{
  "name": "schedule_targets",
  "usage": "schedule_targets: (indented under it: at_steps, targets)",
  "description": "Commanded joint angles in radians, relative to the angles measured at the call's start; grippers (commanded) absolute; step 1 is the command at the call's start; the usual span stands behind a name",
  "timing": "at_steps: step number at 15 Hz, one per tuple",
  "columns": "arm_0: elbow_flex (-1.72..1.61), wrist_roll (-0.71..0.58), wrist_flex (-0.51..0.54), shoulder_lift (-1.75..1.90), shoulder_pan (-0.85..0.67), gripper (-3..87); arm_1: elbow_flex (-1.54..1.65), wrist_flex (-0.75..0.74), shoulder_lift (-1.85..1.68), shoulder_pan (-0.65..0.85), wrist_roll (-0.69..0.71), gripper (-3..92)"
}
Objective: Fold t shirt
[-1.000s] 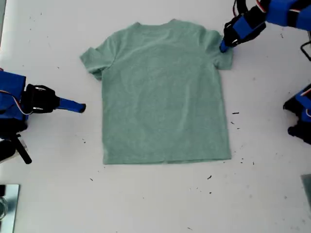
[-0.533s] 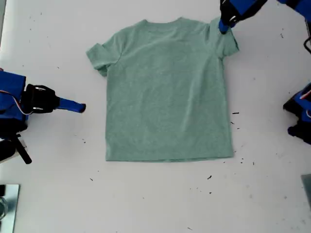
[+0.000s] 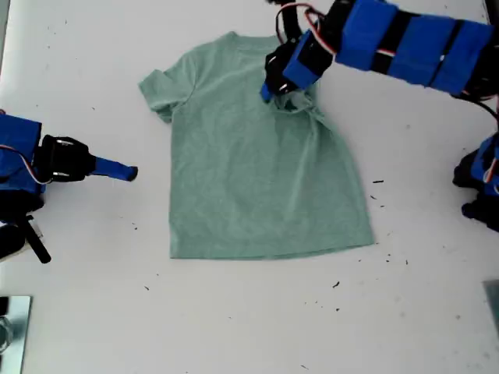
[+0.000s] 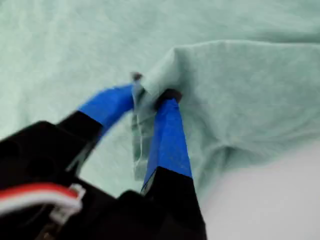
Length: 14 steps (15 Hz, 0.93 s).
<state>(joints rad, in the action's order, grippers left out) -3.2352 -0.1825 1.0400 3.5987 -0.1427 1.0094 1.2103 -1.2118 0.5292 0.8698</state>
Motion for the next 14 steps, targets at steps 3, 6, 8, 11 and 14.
schedule_targets:
  at_steps: [3, 6, 8, 11, 14]
  targets:
    - [-0.012, 0.005, -0.015, 0.006, 0.017, -0.2, -0.095, 0.029, -0.077, -0.048, -0.071, 19.4]
    - [-0.012, 0.005, -0.017, 0.006, 0.017, -0.2, -0.023, 0.169, -0.483, -0.037, -0.044, 18.6]
    - [-0.012, 0.005, -0.017, 0.006, 0.017, -0.2, 0.219, 0.276, -0.761, -0.023, -0.04, 17.4]
    - [-0.012, 0.005, -0.017, 0.006, 0.011, -0.2, 1.054, 0.152, -1.298, 0.008, -0.13, 2.9]
    - [-0.012, 0.015, -0.015, 0.006, 0.005, -0.2, 1.761, 0.058, -1.865, -0.046, -0.288, 2.5]
